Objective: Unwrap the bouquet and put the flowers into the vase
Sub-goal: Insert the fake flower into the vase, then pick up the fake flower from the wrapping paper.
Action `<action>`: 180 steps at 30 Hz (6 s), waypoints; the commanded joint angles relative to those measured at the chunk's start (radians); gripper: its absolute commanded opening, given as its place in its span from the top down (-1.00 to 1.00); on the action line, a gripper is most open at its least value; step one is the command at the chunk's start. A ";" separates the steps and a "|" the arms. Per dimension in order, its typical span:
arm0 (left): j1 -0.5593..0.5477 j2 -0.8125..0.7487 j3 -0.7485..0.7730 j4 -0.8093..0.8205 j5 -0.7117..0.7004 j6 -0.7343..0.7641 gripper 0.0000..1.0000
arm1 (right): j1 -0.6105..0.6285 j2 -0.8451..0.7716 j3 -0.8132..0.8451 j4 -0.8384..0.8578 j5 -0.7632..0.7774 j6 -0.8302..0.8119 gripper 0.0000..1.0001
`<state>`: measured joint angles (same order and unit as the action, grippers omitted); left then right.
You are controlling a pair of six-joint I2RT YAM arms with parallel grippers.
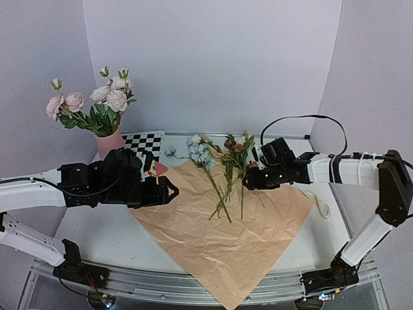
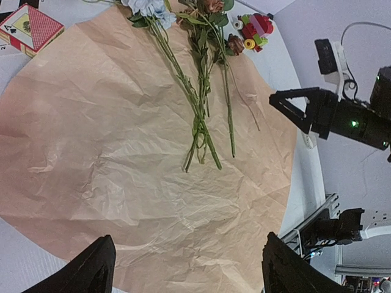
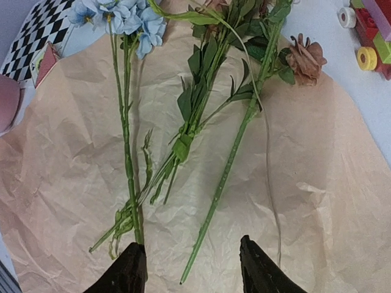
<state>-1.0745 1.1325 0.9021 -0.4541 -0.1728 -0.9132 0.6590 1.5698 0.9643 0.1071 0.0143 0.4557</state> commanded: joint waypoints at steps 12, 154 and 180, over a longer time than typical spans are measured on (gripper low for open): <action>-0.036 0.006 -0.028 0.095 -0.074 -0.049 -0.68 | -0.021 0.322 0.332 -0.081 0.164 -0.221 0.15; -0.005 0.353 0.282 0.502 0.029 0.004 1.00 | 0.217 -0.471 -0.175 -0.165 -0.597 -0.072 1.00; 0.041 0.096 0.149 0.324 0.033 0.121 1.00 | 0.222 -0.577 -0.252 -0.120 -0.340 -0.051 -0.29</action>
<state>-1.0332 1.3399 1.0741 -0.0129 -0.0844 -0.8679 0.8768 1.0551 0.7117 -0.0259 -0.4249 0.3888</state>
